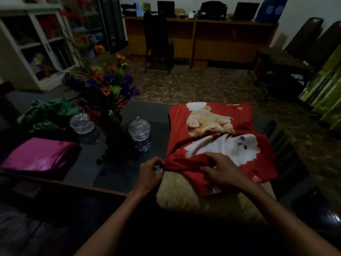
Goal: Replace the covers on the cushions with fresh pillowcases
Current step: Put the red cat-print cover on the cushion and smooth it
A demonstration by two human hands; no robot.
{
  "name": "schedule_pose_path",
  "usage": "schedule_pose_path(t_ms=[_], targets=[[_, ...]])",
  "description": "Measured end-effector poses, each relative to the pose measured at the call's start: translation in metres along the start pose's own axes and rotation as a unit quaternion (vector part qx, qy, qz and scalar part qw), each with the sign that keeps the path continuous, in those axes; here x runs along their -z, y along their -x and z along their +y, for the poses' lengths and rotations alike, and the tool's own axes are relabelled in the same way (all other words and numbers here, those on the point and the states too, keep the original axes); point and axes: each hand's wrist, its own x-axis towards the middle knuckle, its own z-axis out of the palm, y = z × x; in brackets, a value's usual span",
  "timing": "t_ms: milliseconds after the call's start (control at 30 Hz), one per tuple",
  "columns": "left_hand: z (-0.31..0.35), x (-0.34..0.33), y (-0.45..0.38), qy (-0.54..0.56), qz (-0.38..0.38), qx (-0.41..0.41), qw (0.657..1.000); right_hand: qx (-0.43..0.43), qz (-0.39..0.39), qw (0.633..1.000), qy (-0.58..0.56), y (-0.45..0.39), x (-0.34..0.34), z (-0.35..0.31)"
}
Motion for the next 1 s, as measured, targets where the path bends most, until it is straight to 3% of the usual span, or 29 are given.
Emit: schedule_pose_path(t_ms=[200,300,433,500,567,667,767,900,1000], targets=[[0.012,0.019,0.004,0.058,-0.105,0.056,0.991,0.003,-0.136,0.983,-0.127,0.013,-0.022,-0.032],[0.020,0.034,0.011,0.081,-0.130,-0.014,0.988,-0.022,-0.187,0.964,-0.186,0.023,-0.030,-0.043],[0.035,0.035,0.022,0.030,-0.178,-0.196,0.964,0.064,-0.084,0.994,-0.022,0.023,-0.008,-0.017],[0.040,0.033,0.026,0.049,-0.173,-0.215,0.960,0.033,-0.073,0.990,0.120,0.026,0.010,0.011],[0.043,0.037,0.030,0.114,-0.153,-0.173,0.966,-0.028,-0.084,0.966,0.244,0.035,0.026,0.037],[0.044,0.049,0.035,0.156,-0.153,-0.088,0.972,-0.078,-0.062,0.966,0.239,0.051,0.032,0.056],[0.036,0.056,0.035,0.120,-0.183,-0.064,0.974,-0.057,-0.030,0.975,0.213,0.058,0.024,0.059],[0.021,0.071,0.039,0.032,-0.209,-0.072,0.975,-0.045,0.079,0.985,0.144,0.070,0.030,0.053],[0.035,0.083,0.050,-0.016,-0.228,-0.124,0.966,-0.053,0.057,0.986,0.149,0.089,0.039,0.035]])
